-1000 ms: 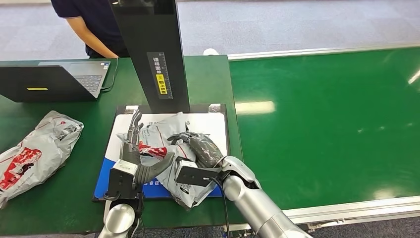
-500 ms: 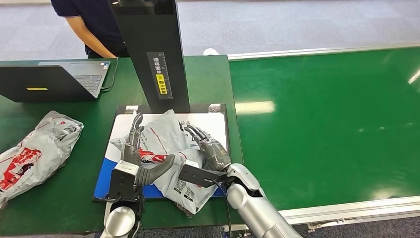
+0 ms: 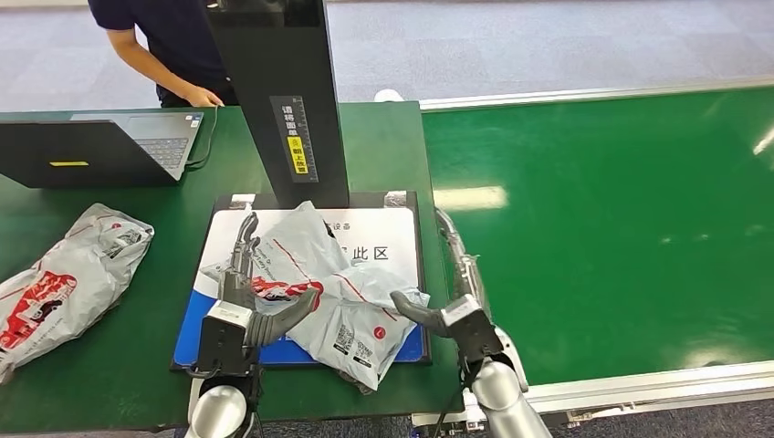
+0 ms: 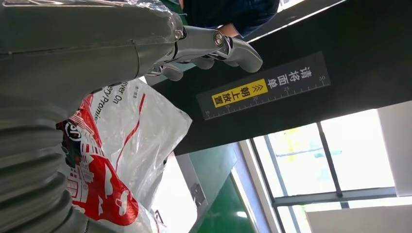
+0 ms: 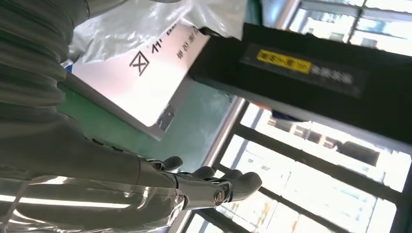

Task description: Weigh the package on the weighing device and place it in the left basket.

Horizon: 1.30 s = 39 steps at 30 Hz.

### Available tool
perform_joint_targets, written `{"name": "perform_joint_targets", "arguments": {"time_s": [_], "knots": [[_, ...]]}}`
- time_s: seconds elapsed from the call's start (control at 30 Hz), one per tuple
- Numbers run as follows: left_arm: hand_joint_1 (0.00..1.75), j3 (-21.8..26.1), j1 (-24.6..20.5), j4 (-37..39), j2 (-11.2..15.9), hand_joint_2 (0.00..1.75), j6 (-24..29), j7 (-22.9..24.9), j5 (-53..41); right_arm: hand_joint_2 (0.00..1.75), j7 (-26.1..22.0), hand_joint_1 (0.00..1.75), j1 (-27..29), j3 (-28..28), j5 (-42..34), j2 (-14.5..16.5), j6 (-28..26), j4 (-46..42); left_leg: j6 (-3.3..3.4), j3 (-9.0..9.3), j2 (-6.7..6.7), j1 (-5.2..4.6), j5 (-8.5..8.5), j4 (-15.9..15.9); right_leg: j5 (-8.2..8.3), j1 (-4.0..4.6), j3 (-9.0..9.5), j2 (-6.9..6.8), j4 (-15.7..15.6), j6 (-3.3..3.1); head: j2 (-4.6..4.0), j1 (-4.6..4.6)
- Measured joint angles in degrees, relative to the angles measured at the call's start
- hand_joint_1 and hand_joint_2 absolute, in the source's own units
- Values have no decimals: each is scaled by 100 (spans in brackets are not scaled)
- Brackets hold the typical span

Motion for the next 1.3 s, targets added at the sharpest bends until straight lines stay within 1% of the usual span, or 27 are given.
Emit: {"name": "perform_joint_targets", "arguments": {"time_s": [0.23,0.47,0.77,0.93,1.3], "knots": [[0,36,16,-18,-1,175,-81,-48,-18,175,-195,0,651,-541,-587,4,335,-871,-1,0,0,0,-1,0,0,0,0,0,0,0,0,1],[0,78,-24,-15,-1,175,-116,-85,-50,175,-305,0,993,-1114,-798,120,522,-1361,-1,2,0,0,-1,0,0,0,1,0,0,0,0,1],[0,135,-82,5,-1,175,-122,-92,-59,175,-323,0,1083,-1500,-643,242,668,-1475,-1,2,0,0,-1,0,0,0,1,0,0,0,0,1],[0,155,-92,20,-2,175,-120,-103,-64,175,-330,0,1083,-1567,-562,299,724,-1474,-1,1,0,0,-1,0,0,0,1,1,0,0,0,1],[0,174,-142,41,-45,175,-151,-104,-135,175,-335,0,1107,-1640,-514,344,675,-1474,-1,1,0,0,-1,0,0,0,1,1,0,0,0,1]]}}
